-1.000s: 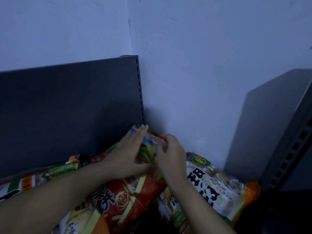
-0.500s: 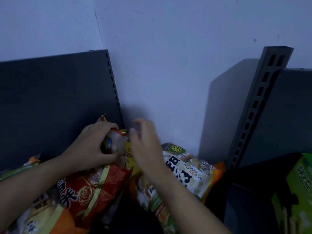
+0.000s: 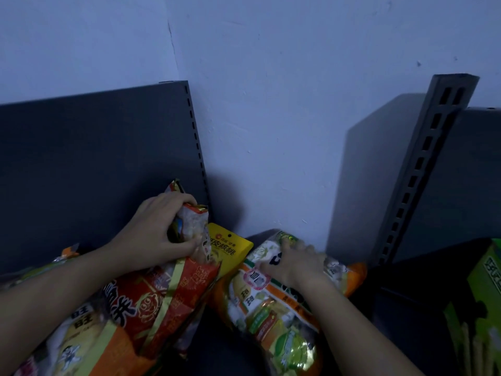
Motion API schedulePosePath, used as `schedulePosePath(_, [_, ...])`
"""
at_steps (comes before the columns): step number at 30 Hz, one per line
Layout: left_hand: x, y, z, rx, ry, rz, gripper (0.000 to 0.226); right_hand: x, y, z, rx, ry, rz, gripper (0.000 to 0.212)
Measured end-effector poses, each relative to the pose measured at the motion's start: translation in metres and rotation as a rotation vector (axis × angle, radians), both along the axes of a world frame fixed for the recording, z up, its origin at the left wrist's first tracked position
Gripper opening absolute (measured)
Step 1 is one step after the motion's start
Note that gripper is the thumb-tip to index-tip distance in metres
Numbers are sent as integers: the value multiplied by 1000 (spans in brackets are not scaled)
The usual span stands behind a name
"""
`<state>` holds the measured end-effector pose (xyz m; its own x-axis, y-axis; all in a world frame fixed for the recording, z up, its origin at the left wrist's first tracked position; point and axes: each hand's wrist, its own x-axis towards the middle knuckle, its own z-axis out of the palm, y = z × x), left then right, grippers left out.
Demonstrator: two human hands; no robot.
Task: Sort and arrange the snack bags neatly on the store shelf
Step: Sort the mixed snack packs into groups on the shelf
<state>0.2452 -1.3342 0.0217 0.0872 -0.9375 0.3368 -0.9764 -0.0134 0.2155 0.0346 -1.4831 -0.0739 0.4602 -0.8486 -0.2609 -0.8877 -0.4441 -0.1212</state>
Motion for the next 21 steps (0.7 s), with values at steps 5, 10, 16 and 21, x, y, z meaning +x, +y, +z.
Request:
schedulePosePath(5, [-2, 1, -1, 11, -3, 9, 71, 26, 52, -8, -69, 69, 130, 94])
schedulePosePath(10, [-2, 2, 0, 19, 1, 21, 73, 26, 45, -12, -74, 87, 137, 89])
schedulePosePath(16, [-2, 2, -2, 27, 0, 12, 70, 18, -1, -9, -122, 116, 184, 83])
schedulePosePath(21, [-3, 1, -1, 29, 19, -7, 64, 32, -26, -3, -70, 11, 224, 71])
